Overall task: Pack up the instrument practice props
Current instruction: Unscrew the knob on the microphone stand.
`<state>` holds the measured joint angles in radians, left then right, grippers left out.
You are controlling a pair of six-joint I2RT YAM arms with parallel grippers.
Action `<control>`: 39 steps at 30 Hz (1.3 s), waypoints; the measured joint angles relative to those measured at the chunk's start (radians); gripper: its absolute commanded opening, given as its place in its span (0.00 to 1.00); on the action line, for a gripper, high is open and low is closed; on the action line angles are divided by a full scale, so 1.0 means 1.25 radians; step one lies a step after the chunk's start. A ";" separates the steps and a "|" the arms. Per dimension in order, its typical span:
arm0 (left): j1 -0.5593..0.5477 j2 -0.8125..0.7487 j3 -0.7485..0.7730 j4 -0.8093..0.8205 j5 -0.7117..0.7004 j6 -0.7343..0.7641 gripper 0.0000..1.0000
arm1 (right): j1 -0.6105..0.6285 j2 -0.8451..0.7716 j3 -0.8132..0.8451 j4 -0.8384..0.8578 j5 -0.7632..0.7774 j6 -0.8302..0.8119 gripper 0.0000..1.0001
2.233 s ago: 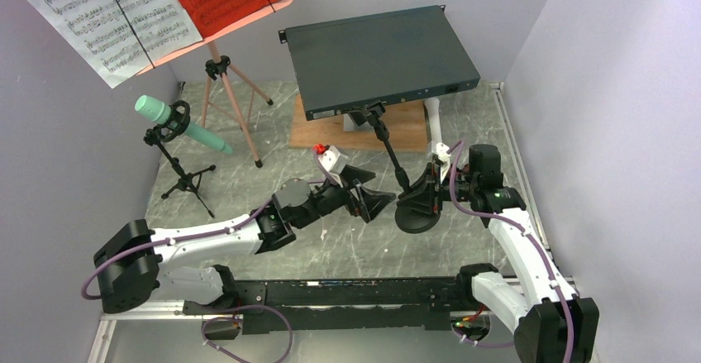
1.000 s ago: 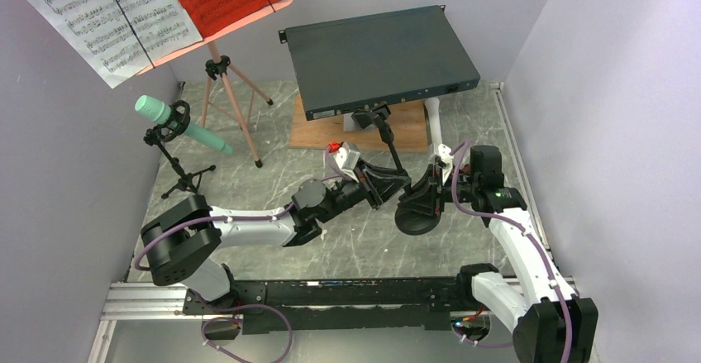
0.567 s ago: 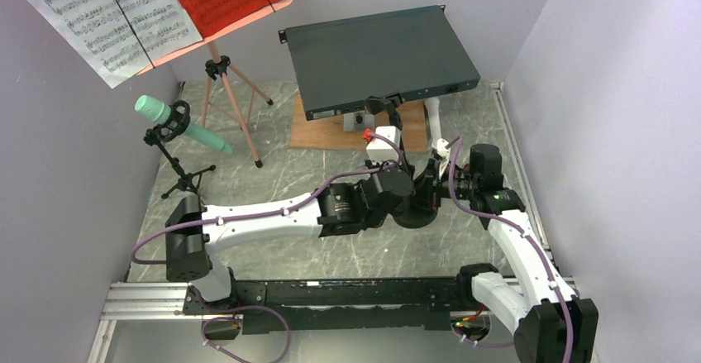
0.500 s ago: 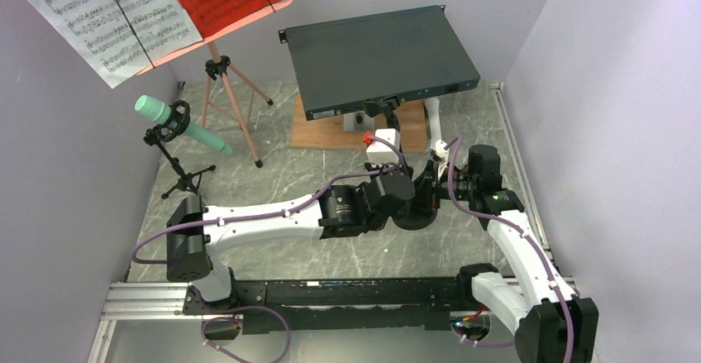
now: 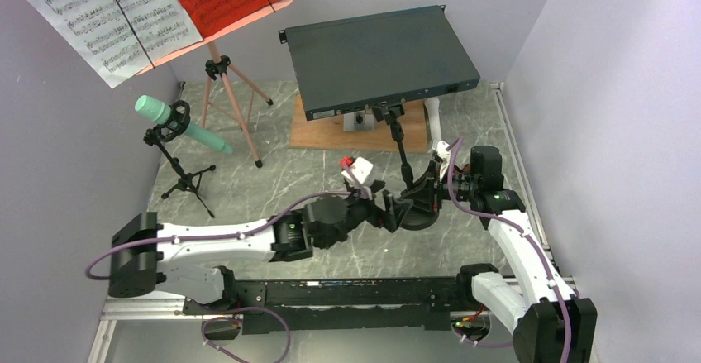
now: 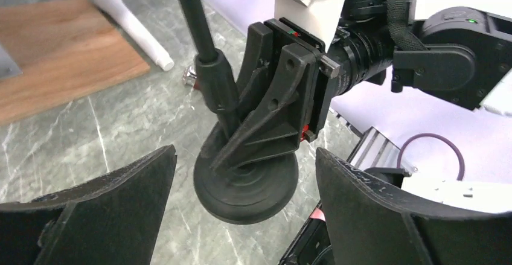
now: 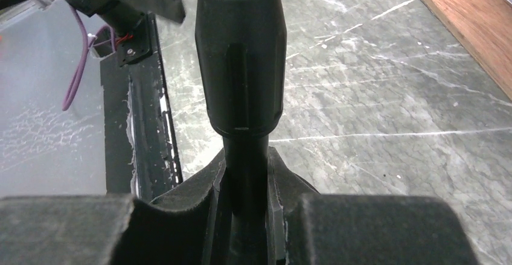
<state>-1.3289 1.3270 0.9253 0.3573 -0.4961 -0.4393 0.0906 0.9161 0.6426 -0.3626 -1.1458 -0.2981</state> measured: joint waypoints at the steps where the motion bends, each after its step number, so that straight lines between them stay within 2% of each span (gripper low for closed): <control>1: 0.013 -0.026 -0.034 0.029 0.040 0.014 0.93 | 0.000 0.000 0.000 -0.004 -0.007 -0.007 0.00; 5: 0.109 -0.092 -0.133 0.138 0.204 0.010 0.95 | -0.002 0.000 0.000 -0.021 -0.036 -0.036 0.00; 9: 0.193 -0.090 -0.197 0.259 0.335 -0.030 0.95 | -0.004 0.002 0.001 -0.051 -0.068 -0.072 0.00; 16: 0.205 -0.023 -0.209 0.394 0.467 -0.059 0.93 | -0.005 0.002 0.001 -0.070 -0.098 -0.101 0.00; 20: 0.205 0.012 -0.209 0.432 0.504 -0.058 0.89 | -0.006 0.002 0.001 -0.075 -0.114 -0.114 0.00; 31: 0.205 0.128 -0.201 0.494 0.535 -0.032 0.69 | -0.006 0.002 0.001 -0.080 -0.153 -0.136 0.00; 39: 0.205 0.146 -0.188 0.558 0.547 -0.020 0.63 | -0.006 0.002 0.001 -0.080 -0.157 -0.136 0.00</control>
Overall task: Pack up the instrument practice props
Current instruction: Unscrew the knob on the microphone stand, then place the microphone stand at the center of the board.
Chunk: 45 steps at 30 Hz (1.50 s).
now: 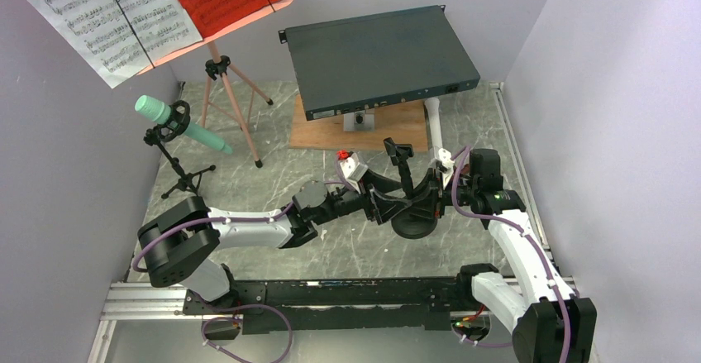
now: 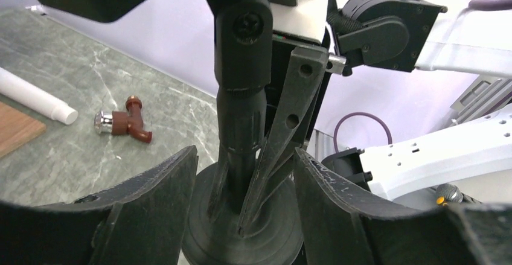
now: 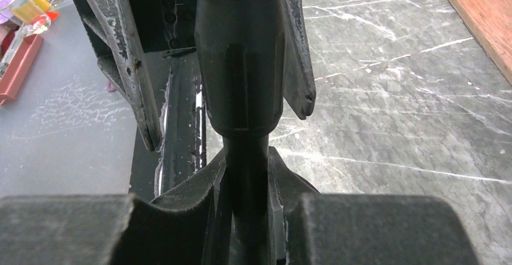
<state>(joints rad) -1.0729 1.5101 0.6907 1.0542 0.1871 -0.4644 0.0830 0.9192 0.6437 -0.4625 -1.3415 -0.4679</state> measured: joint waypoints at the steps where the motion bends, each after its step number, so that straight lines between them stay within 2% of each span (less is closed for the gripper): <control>1: 0.000 0.000 0.001 0.006 0.000 0.000 0.62 | 0.000 0.000 0.000 0.000 0.000 0.000 0.00; 13: 0.000 0.000 0.003 0.052 -0.006 0.021 0.61 | 0.000 0.000 0.000 0.000 -0.002 0.000 0.00; 21: 0.000 0.010 0.041 0.050 -0.007 0.036 0.51 | 0.000 0.000 0.000 0.000 -0.003 0.000 0.00; 23: 0.000 0.013 0.045 0.046 -0.008 0.042 0.40 | 0.000 0.000 0.000 0.000 -0.003 0.000 0.00; 25: 0.000 0.017 0.050 0.038 -0.009 0.051 0.15 | 0.000 0.000 0.000 0.000 -0.004 -0.001 0.00; 26: 0.001 0.020 0.052 0.029 -0.014 0.056 0.06 | 0.000 0.000 0.000 -0.001 -0.005 -0.002 0.00; 27: 0.002 0.020 0.055 0.026 -0.010 0.052 0.00 | 0.000 0.000 0.000 0.000 -0.001 -0.004 0.00; 28: 0.002 0.020 0.059 0.023 -0.008 0.052 0.00 | 0.000 0.001 0.000 0.003 -0.001 -0.010 0.00; 29: 0.002 0.020 0.063 0.016 -0.006 0.052 0.00 | -0.001 0.001 0.000 0.007 -0.002 -0.017 0.07; 32: 0.002 0.020 0.067 0.013 -0.003 0.062 0.00 | -0.001 0.001 0.000 0.016 0.000 -0.022 0.47; 35: 0.002 0.020 0.065 -0.008 0.002 0.105 0.00 | -0.001 0.001 0.000 0.015 0.002 -0.007 0.68; 39: 0.002 0.014 0.043 -0.070 0.005 0.176 0.00 | -0.001 -0.001 0.001 0.001 0.023 -0.017 0.80; 45: 0.002 -0.003 -0.002 -0.130 0.004 0.287 0.00 | -0.001 -0.004 0.024 -0.064 0.068 -0.083 0.84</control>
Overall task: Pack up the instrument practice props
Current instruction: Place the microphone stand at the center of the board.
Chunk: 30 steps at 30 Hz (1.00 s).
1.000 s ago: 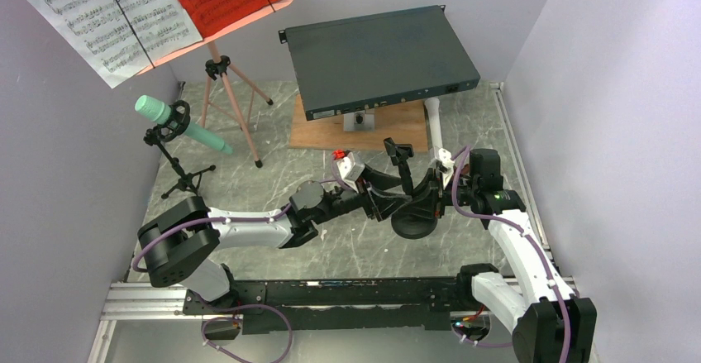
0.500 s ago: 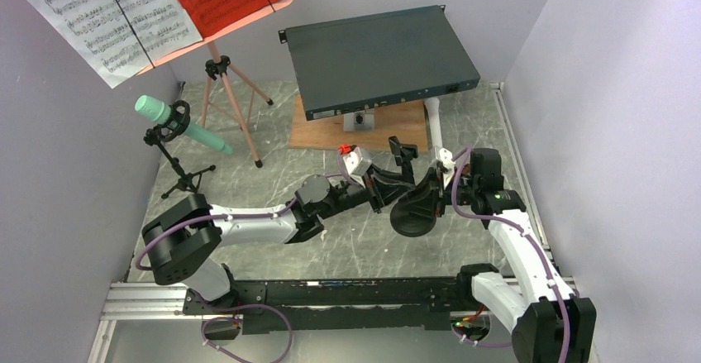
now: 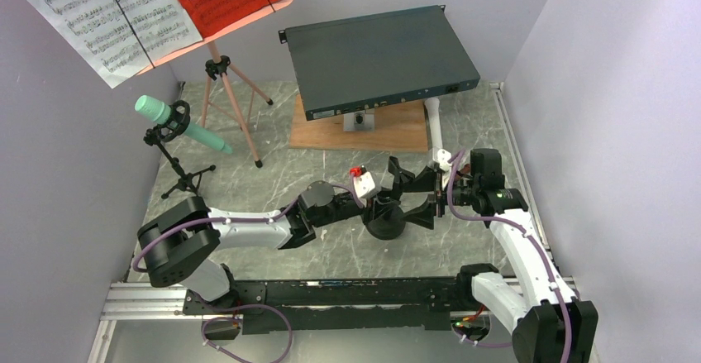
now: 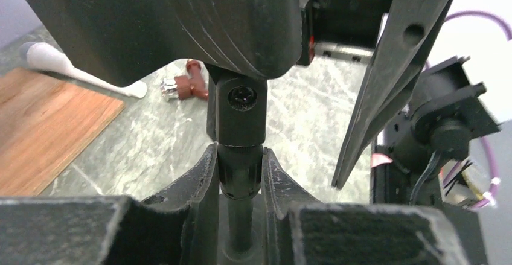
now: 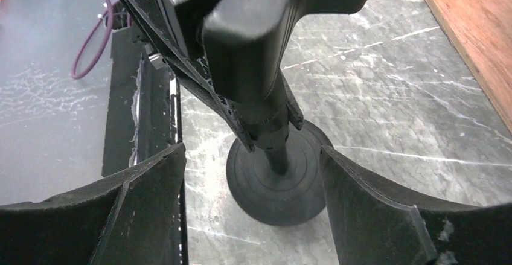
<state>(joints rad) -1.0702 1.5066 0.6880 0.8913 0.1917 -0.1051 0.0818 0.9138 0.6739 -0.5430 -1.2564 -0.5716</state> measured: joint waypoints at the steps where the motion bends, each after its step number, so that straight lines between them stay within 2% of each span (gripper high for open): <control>1: 0.000 0.000 -0.009 0.000 -0.002 0.020 0.00 | 0.000 0.000 0.002 -0.008 0.004 -0.010 0.84; 4: 0.000 0.008 -0.023 0.008 -0.010 0.057 0.00 | -0.002 0.000 0.006 -0.028 0.019 -0.032 0.85; 9: 0.000 0.089 -0.054 0.104 -0.034 0.076 0.00 | -0.002 0.000 0.007 -0.046 0.034 -0.054 0.85; 10: 0.000 0.111 -0.063 0.125 -0.042 0.076 0.06 | -0.002 0.000 0.008 -0.047 0.036 -0.056 0.85; 13: 0.001 0.144 -0.080 0.196 -0.063 0.069 0.35 | -0.002 0.000 0.008 -0.049 0.041 -0.061 0.85; 15: 0.001 0.152 -0.092 0.224 -0.074 0.059 0.50 | -0.002 0.000 0.008 -0.049 0.042 -0.064 0.85; 18: 0.001 0.148 -0.118 0.249 -0.090 0.046 0.63 | -0.003 0.000 0.008 -0.050 0.042 -0.068 0.85; 21: 0.000 0.104 -0.142 0.223 -0.099 0.023 0.69 | -0.003 0.001 0.008 -0.050 0.043 -0.074 0.85; 24: 0.000 0.014 -0.149 0.134 -0.103 -0.004 0.71 | -0.003 0.000 0.007 -0.050 0.042 -0.094 0.85; 30: 0.000 -0.192 -0.191 -0.059 -0.113 -0.060 0.73 | -0.003 -0.005 -0.015 -0.084 0.034 -0.244 0.88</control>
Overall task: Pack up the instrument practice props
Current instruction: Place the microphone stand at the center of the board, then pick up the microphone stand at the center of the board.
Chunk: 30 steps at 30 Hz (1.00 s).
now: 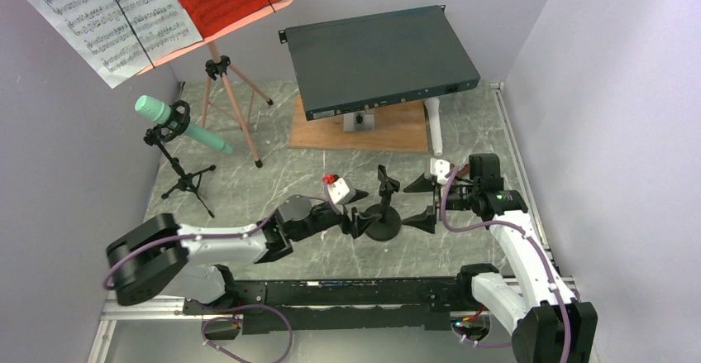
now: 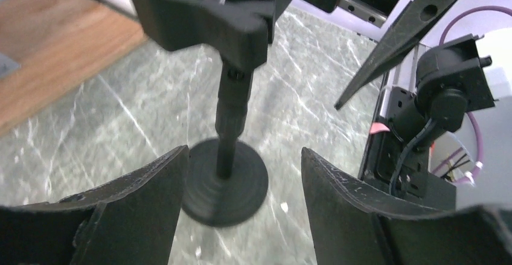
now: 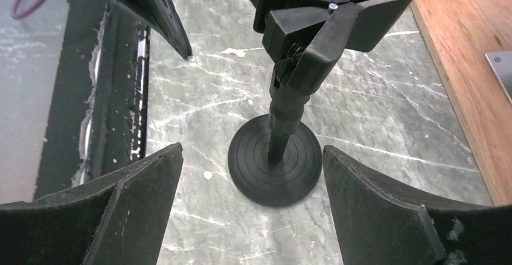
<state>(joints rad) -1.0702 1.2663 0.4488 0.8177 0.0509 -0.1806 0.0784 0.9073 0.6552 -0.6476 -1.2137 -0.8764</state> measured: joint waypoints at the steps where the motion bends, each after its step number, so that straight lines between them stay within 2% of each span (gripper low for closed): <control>1: 0.000 -0.027 -0.011 -0.024 -0.003 -0.010 0.74 | 0.001 0.002 -0.003 -0.002 0.000 -0.018 0.89; 5: 0.000 -0.141 -0.067 -0.142 -0.025 -0.063 0.80 | 0.016 0.038 -0.007 0.002 0.002 -0.081 0.88; 8: 0.000 -0.214 -0.114 -0.182 -0.049 -0.097 0.87 | 0.027 0.081 -0.007 0.030 -0.001 -0.086 0.87; 15: 0.000 -0.337 -0.205 -0.212 -0.109 -0.151 0.89 | 0.079 0.145 -0.024 0.208 -0.009 0.020 0.78; 22: 0.000 -0.356 -0.211 -0.215 -0.133 -0.179 0.89 | 0.116 0.192 -0.044 0.378 -0.005 0.159 0.63; 30: 0.000 -0.332 -0.211 -0.213 -0.138 -0.187 0.89 | 0.135 0.218 -0.054 0.437 0.007 0.200 0.47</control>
<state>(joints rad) -1.0702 0.8513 0.1848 0.5514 -0.1211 -0.4149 0.2470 1.1801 0.5880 -0.1009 -1.2045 -0.6266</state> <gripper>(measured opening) 0.887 0.521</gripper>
